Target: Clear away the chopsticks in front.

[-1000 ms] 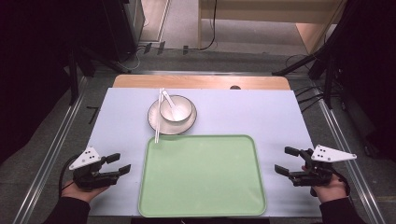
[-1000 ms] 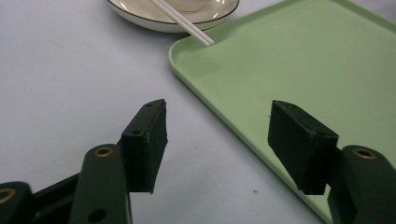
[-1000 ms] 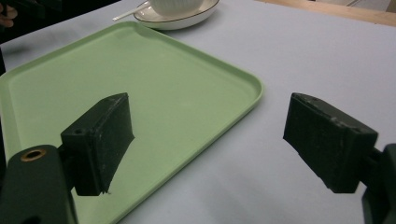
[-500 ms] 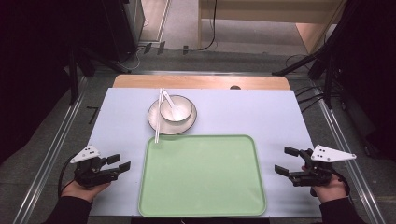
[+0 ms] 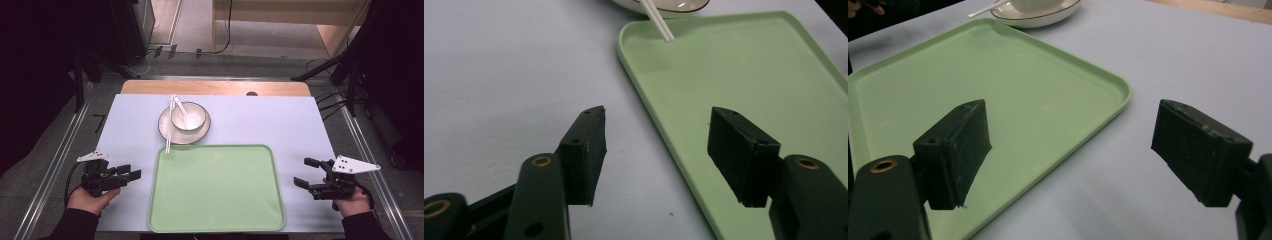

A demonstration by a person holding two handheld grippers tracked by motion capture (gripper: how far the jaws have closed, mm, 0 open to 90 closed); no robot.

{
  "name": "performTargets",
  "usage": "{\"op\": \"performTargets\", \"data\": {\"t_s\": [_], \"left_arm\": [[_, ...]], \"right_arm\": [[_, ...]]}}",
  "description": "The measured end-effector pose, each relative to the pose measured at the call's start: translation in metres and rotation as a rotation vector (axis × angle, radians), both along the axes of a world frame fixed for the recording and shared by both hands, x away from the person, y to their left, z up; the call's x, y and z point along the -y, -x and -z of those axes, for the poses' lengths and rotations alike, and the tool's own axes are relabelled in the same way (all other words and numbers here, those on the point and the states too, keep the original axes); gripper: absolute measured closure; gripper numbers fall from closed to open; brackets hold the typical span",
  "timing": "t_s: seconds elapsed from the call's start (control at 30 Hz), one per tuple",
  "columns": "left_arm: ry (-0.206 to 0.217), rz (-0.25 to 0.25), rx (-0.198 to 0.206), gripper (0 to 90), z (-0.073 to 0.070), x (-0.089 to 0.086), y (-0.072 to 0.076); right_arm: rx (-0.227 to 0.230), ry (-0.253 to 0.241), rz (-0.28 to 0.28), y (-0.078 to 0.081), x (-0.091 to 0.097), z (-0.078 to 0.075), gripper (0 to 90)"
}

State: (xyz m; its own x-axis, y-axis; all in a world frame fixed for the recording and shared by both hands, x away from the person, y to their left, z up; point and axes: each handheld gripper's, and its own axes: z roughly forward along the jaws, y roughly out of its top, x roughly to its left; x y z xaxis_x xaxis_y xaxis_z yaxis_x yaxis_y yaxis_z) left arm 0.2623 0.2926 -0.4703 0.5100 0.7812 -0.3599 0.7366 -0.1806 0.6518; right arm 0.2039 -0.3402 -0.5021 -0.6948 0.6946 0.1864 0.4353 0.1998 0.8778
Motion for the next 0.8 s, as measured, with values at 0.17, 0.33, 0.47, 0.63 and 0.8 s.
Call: {"op": "performTargets", "data": {"t_s": [0.17, 0.33, 0.47, 0.63, 0.8], "left_arm": [[-0.008, 0.013, -0.024, 38.1, -0.004, 0.004, -0.008], [-0.030, 0.025, -0.031, 37.7, -0.004, 0.005, -0.015], [-0.047, 0.018, -0.043, 35.9, -0.006, 0.007, -0.023], [-0.047, 0.038, -0.034, 32.7, -0.016, 0.011, -0.034], [-0.051, 0.023, -0.021, 31.9, -0.024, 0.015, -0.043]], "right_arm": [[-0.001, 0.001, -0.004, 0.001, 0.000, 0.000, 16.6], [-0.003, 0.002, 0.004, 0.001, 0.001, 0.000, 16.5], [-0.002, 0.001, 0.003, 0.001, 0.001, 0.000, 16.5], [-0.008, 0.006, -0.001, 0.000, 0.000, 0.001, 16.5], [-0.010, 0.006, -0.006, 0.000, -0.001, 0.002, 16.4]]}}
